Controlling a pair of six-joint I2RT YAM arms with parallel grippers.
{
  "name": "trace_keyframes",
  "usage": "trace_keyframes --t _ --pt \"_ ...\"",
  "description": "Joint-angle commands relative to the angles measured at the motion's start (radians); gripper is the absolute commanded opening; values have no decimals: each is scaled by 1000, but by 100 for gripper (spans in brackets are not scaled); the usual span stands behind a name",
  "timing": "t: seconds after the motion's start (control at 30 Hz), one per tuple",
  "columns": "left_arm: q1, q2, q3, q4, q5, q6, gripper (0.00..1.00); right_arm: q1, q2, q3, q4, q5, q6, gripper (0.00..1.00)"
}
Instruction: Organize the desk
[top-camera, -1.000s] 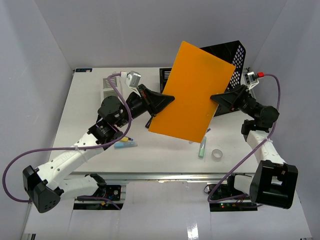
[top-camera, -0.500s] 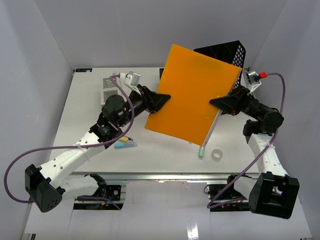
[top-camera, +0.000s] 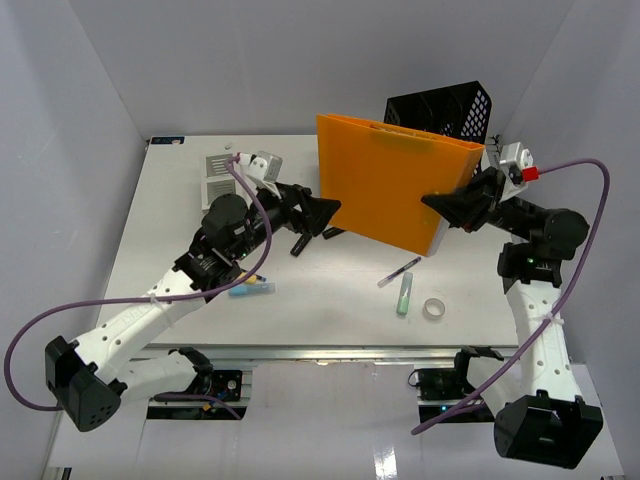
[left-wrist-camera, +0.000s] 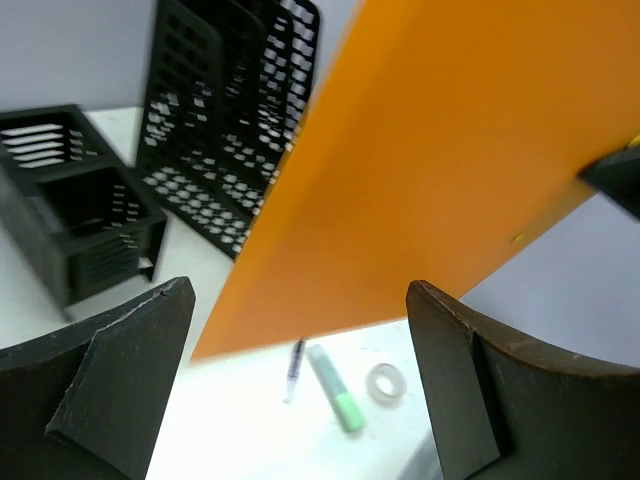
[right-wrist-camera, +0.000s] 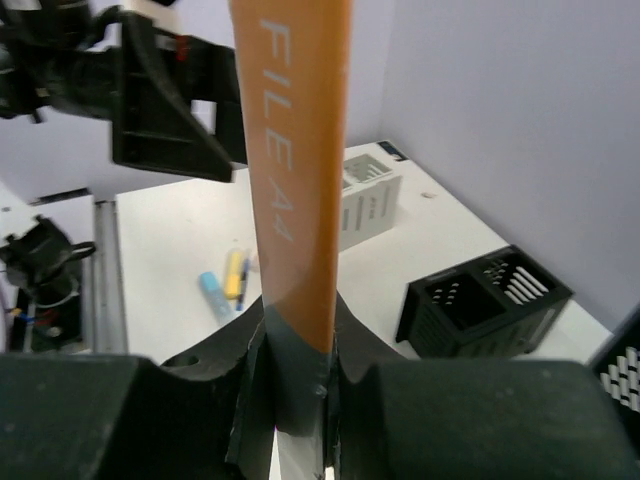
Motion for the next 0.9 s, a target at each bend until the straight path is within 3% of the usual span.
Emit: trace_keyframes --t 0.0,0.1,0.53,0.87 --pt "19 -119 -64 -59 -158 131 98 -22 19 154 -370 155 -358 8" --pt "23 -170 -122 -71 -193 167 98 -34 30 198 -467 261 -458 8" --pt "27 -303 -337 -106 -272 258 98 -126 72 247 -504 557 -558 8" --pt "27 -314 -354 -107 -263 255 98 -132 93 217 -495 615 -613 8"
